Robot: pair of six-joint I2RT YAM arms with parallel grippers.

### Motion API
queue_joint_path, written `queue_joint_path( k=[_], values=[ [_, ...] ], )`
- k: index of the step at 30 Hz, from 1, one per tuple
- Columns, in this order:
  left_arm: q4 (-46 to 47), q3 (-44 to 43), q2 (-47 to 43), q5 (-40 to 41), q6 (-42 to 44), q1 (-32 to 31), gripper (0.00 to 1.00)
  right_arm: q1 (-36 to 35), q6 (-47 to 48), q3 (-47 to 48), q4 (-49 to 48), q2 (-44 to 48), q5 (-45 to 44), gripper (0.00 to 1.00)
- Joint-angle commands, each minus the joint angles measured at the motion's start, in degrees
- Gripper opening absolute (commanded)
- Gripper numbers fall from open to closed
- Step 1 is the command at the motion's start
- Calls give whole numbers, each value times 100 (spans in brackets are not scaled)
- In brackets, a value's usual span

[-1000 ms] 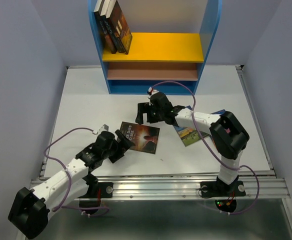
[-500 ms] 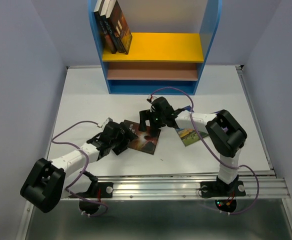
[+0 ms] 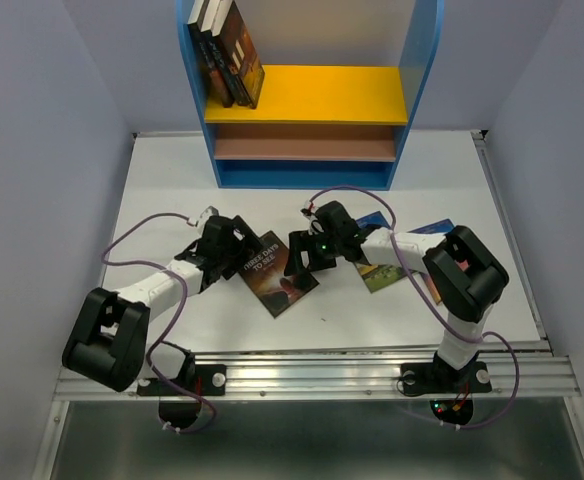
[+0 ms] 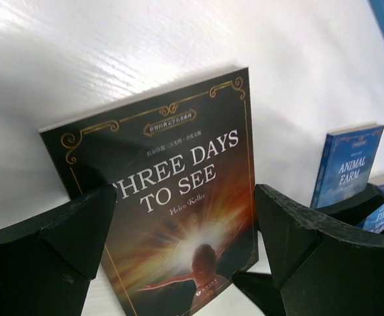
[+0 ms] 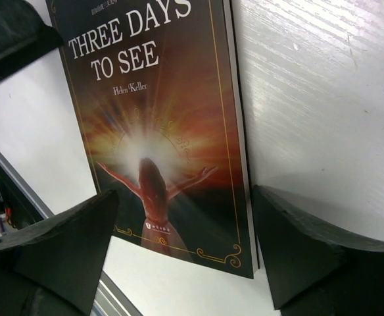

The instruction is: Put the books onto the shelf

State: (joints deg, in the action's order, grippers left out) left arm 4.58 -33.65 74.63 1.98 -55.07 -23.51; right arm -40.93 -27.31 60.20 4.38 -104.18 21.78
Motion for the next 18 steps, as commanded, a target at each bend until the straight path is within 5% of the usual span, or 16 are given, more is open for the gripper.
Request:
queue_joint_path(
  k=[1, 5, 18],
  values=[
    [253, 209, 218, -522, 15, 13, 99, -21, -406, 88, 203, -181, 46, 84],
    [254, 560, 131, -1032, -328, -13, 99, -21, -696, 114, 203, -322, 46, 83],
    [-1828, 455, -1556, 338, -654, -40, 99, -21, -706, 88, 239, -656, 177, 84]
  ],
)
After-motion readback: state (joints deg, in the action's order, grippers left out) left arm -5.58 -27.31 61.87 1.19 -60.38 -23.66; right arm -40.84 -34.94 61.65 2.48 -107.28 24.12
